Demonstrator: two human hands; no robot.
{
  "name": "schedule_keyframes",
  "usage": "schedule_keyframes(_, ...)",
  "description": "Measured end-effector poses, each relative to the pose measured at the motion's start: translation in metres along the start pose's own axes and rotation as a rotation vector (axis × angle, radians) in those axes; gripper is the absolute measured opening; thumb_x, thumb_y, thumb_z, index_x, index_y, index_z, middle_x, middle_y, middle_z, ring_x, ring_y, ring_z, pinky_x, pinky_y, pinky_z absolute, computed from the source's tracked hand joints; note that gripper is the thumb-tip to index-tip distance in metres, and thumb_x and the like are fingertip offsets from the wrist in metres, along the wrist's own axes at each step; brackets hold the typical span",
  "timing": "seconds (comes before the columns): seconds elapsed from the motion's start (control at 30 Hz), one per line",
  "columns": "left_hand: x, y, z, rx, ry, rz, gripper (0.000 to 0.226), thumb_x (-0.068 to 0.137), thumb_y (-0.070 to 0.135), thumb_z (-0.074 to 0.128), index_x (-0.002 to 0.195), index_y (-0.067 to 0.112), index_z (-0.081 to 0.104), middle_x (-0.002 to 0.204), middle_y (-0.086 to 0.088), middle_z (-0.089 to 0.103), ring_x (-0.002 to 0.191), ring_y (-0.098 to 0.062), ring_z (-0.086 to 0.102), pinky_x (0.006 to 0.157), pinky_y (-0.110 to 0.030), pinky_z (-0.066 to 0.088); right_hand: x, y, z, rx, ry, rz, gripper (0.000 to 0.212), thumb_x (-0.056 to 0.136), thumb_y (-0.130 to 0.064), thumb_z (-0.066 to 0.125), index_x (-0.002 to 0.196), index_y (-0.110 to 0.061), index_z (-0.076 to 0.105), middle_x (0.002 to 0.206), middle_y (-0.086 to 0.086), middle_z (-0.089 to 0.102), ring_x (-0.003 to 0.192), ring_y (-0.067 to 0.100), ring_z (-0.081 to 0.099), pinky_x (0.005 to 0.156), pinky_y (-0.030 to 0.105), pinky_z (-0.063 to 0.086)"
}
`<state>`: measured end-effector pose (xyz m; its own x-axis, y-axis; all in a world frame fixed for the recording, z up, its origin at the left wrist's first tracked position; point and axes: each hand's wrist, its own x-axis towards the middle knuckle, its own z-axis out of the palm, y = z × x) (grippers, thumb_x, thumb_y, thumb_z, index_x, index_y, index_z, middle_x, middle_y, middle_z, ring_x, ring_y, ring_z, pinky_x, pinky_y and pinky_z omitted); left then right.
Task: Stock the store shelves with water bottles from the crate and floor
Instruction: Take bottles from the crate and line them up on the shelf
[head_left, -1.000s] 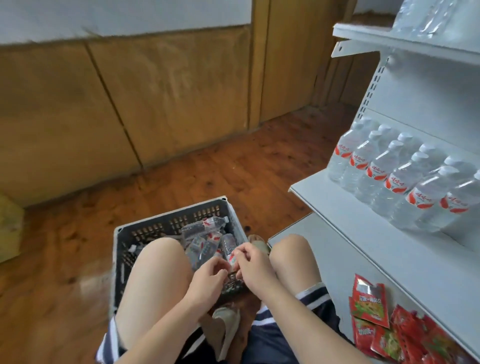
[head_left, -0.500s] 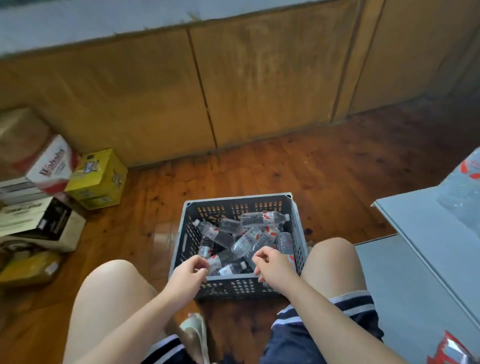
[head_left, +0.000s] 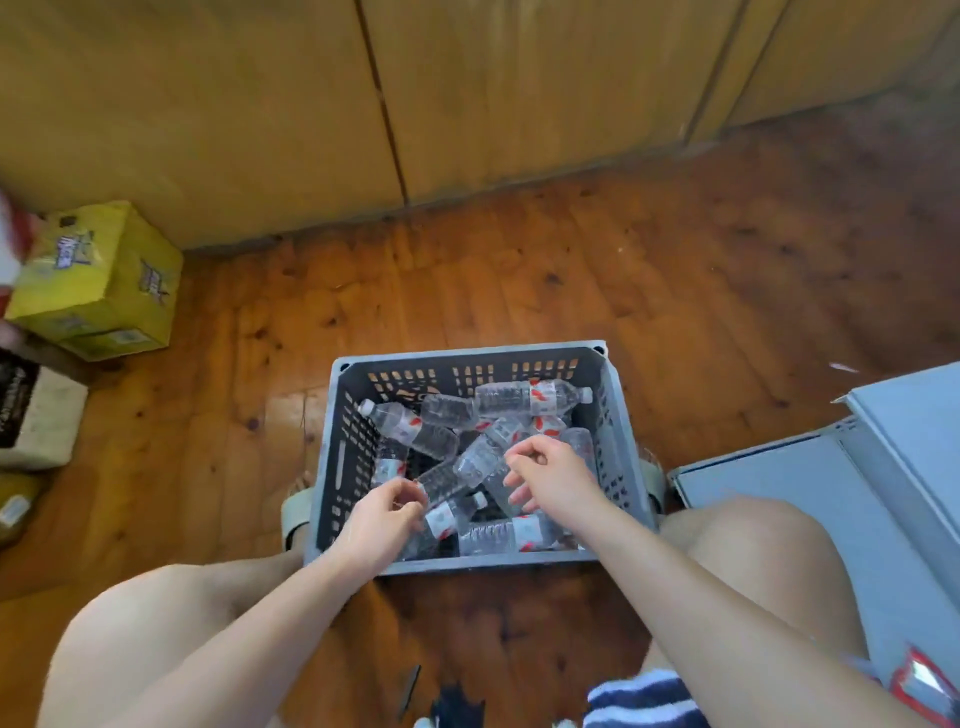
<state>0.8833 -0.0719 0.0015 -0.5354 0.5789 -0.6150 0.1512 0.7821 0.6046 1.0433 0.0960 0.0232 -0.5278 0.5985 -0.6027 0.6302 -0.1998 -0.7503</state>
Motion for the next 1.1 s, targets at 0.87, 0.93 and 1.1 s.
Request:
schedule_keyframes(0.87,0.223,0.051,0.082,-0.486,-0.185,-0.27,0.046,0.092,0.015,0.062,0.137,0.026,0.056,0.13,0.006,0.064,0.121,-0.019,0.057,0.113,-0.045,0.041,0.243,0.09,-0.035,0.911,0.403,0.454,0.05,0.092,-0.032,0.073,0.133,-0.012,0.053,0.117,0.012,0.072,0.102,0.026,0.073,0.088,0.044,0.06)
schedule_keyframes(0.93,0.2,0.05,0.072,-0.507,-0.168,-0.248,0.049,0.085,0.022,0.064,0.134,0.031,0.058,0.128,0.007,0.066,0.121,-0.019,0.06,0.112,-0.05,0.043,0.217,0.082,-0.034,0.912,0.374,0.44,0.05,0.092,-0.033,0.073,0.133,-0.012,0.053,0.118,0.013,0.071,0.102,0.028,0.073,0.089,0.046,0.06)
schedule_keyframes(1.1,0.104,0.053,0.037,-0.51,-0.069,-0.152,0.038,0.096,0.018,0.059,0.131,0.031,0.059,0.125,0.009,0.068,0.115,-0.012,0.063,0.102,-0.037,0.049,0.111,0.045,-0.025,1.036,0.3,0.334,0.042,0.091,-0.022,0.074,0.127,-0.008,0.059,0.12,0.018,0.069,0.104,0.031,0.07,0.092,0.044,0.058)
